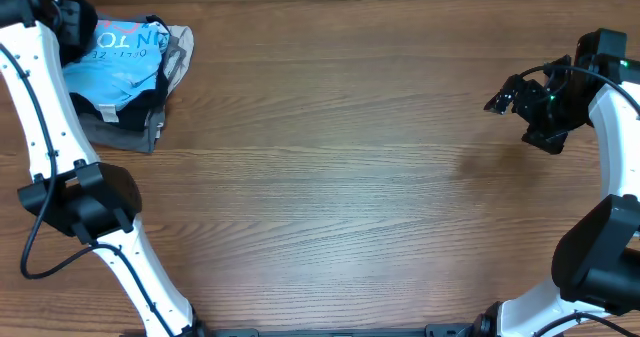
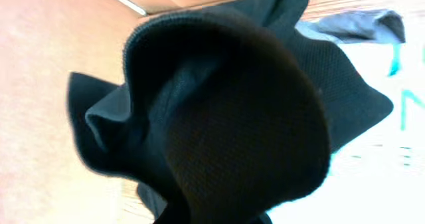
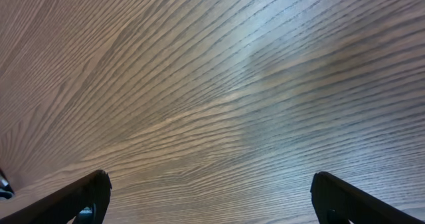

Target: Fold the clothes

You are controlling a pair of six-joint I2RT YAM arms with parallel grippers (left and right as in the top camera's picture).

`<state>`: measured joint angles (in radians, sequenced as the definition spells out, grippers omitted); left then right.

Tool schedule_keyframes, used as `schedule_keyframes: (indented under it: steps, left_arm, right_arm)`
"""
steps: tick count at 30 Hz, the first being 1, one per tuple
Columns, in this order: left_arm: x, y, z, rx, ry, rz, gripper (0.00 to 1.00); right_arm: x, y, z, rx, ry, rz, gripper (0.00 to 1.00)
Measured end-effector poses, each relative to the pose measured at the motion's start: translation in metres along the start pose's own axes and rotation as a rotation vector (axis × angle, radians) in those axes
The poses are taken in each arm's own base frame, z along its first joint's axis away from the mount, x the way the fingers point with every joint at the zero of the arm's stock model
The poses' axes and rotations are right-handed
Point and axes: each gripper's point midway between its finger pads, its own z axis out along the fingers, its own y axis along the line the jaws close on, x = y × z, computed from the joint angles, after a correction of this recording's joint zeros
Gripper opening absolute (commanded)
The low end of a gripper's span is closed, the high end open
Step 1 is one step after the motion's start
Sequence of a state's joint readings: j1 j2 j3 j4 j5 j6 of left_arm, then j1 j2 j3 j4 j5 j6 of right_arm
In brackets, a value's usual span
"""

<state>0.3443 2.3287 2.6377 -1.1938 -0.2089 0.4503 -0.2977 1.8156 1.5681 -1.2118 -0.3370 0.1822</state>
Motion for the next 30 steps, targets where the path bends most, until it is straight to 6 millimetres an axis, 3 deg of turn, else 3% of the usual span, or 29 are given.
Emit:
schedule_keyframes:
  steps: [7,8,9,10,11,12,13,21,25,28,30]
  left_arm:
    - [0.010,-0.056,-0.011,0.092,0.096,-0.030,0.04]
    - [0.011,-0.063,-0.013,0.103,0.106,-0.035,0.09]
    - [0.014,-0.071,-0.016,0.115,0.125,-0.041,0.18]
    - [0.015,-0.077,-0.018,0.123,0.137,-0.047,0.40]
    - [0.018,-0.084,-0.020,0.133,0.154,-0.051,0.53]
    - [0.019,-0.089,-0.022,0.141,0.165,-0.051,0.84]
    - [0.022,-0.094,-0.024,0.151,0.178,-0.049,1.00]
    - [0.023,-0.117,-0.032,0.194,0.200,-0.054,1.00]
    - [0.014,-0.128,-0.040,0.277,0.161,-0.082,1.00]
    - [-0.004,-0.135,-0.063,0.364,0.077,-0.108,1.00]
    - [-0.019,-0.138,-0.088,0.422,0.000,-0.116,1.00]
  right_arm:
    - [-0.001,0.000,0.000,-0.001,-0.003,0.000,1.00]
    - [-0.001,0.000,0.000,-0.001,-0.003,-0.001,1.00]
    - [-0.001,0.000,0.000,0.000,-0.004,0.000,1.00]
    - [-0.001,0.000,0.000,-0.001,-0.003,-0.001,1.00]
    - [-0.001,0.000,0.000,-0.001,-0.004,-0.001,1.00]
    - [-0.001,0.000,0.000,-0.001,-0.003,-0.001,1.00]
    - [-0.001,0.000,0.000,-0.001,-0.004,-0.001,1.00]
    - [-0.001,0.000,0.000,-0.001,-0.005,-0.001,1.00]
    - [-0.003,0.001,0.000,-0.003,-0.014,-0.005,1.00]
    - [-0.001,0.001,-0.003,0.000,-0.003,-0.001,1.00]
    - [0.005,0.004,-0.015,0.008,0.025,0.003,1.00]
